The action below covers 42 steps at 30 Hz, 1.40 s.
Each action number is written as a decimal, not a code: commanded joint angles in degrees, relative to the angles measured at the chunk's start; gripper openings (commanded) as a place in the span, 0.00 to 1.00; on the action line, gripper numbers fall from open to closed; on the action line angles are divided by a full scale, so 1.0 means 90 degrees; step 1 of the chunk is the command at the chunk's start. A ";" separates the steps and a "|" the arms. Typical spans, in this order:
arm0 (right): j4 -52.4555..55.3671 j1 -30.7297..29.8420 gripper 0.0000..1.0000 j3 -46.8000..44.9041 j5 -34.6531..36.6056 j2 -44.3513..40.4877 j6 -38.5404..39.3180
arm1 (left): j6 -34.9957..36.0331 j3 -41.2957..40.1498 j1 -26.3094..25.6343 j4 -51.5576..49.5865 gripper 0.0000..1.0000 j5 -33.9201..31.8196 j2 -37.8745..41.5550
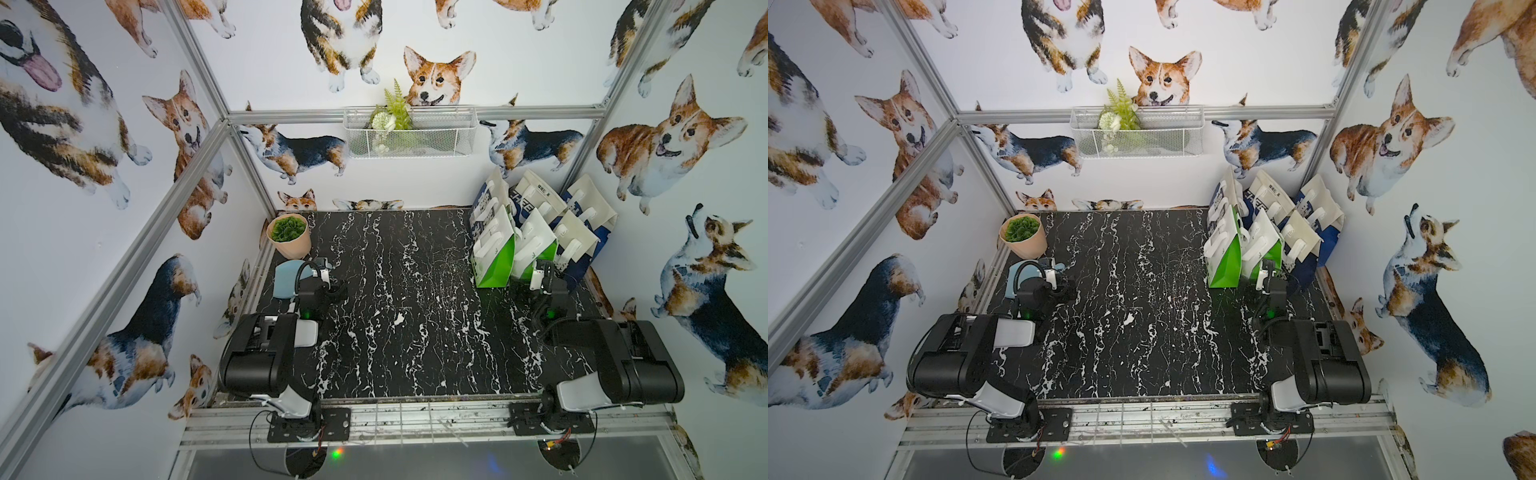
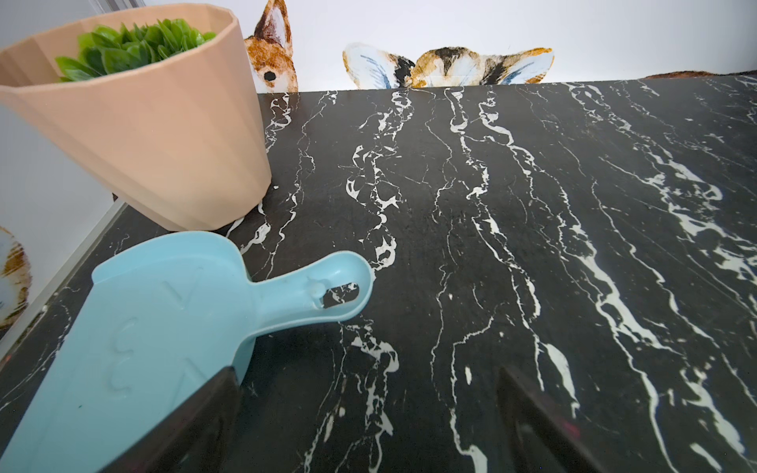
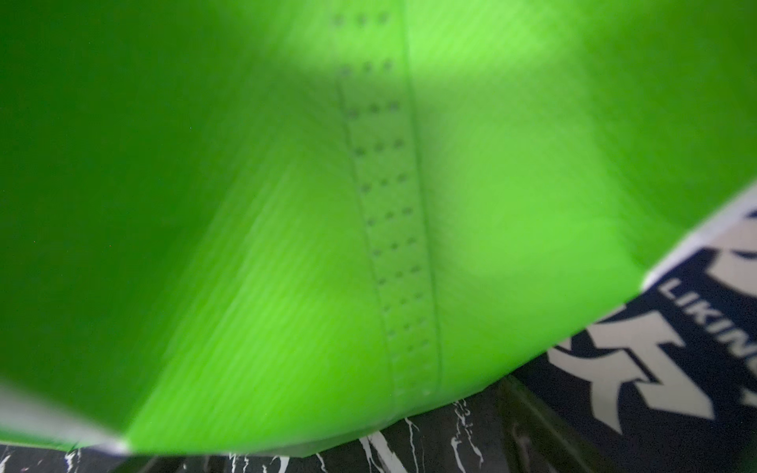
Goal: Open the takeout bag
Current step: Move the takeout bag to the center of the board.
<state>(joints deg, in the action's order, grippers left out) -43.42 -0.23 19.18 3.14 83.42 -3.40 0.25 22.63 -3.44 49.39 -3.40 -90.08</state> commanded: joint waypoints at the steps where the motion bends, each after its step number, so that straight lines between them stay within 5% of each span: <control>1: -0.0366 -0.0002 0.99 0.0013 -0.0017 0.0003 -0.0065 | 0.0119 -0.0005 -0.0016 0.0259 1.00 -0.0033 0.0022; 42: -0.0284 0.0050 0.99 0.0056 -0.0348 -0.0010 -0.0023 | 0.0109 0.0015 0.0008 0.0218 1.00 -0.0004 0.0014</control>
<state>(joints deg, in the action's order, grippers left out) -43.40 0.01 19.46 1.04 83.44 -3.31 0.43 22.61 -3.44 49.39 -3.40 -90.08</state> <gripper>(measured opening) 0.994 0.999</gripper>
